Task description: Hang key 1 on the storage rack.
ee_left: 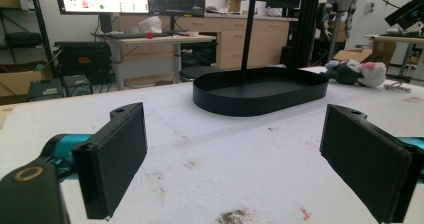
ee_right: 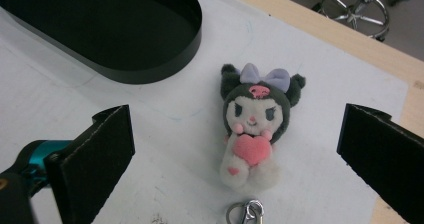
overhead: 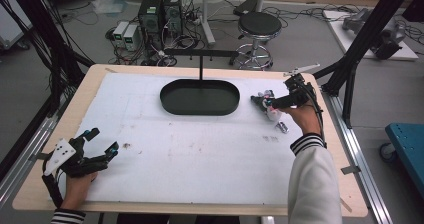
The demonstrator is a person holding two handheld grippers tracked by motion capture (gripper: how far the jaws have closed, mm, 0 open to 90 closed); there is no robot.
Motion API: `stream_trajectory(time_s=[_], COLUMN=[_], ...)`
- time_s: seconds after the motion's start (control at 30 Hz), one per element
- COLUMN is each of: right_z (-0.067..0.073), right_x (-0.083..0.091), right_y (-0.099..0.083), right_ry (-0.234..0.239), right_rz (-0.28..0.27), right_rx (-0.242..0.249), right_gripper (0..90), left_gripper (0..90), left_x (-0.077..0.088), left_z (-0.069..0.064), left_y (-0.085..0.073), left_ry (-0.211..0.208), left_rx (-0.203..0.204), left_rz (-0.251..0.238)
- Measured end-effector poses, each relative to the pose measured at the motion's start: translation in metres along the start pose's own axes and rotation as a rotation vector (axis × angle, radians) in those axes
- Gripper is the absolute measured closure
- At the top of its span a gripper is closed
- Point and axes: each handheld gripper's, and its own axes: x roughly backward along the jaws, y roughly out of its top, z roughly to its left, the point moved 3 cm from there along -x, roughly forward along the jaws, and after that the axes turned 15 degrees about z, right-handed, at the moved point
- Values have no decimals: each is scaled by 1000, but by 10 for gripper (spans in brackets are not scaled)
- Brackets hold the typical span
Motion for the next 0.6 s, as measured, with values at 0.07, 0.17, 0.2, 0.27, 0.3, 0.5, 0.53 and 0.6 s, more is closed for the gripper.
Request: stream_trajectory(time_s=[0.07, 0.17, 0.2, 0.27, 0.3, 0.5, 0.53, 0.6], right_z=[-1, -2, -2, -3, -2, -8, -9, -12], right_x=[-5, -13, -17, -23, -25, -40, -43, -47], right_y=[1, 1, 1, 1, 2, 2, 2, 1], right_ry=[1, 1, -6, -12, -12, -20, -18, -18], right_rz=[23, 59, 76, 99, 109, 149, 154, 174], right_rx=[-5, 3, 8, 9, 2, -12, -15, -20], right_gripper=[10, 10, 10, 11, 11, 11, 11, 10], left_gripper=[119, 119, 119, 119, 119, 119, 119, 119], left_x=[0, 0, 0, 0, 0, 0, 0, 0], left_z=[0, 0, 0, 0, 0, 0, 0, 0], left_y=[0, 0, 0, 0, 0, 0, 0, 0], left_ry=[0, 0, 0, -1, -1, -1, -1, 0], left_rx=[0, -3, -6, -6, -7, -6, -6, -3], left_rz=[0, -1, 0, -2, -3, -3, -3, -2])
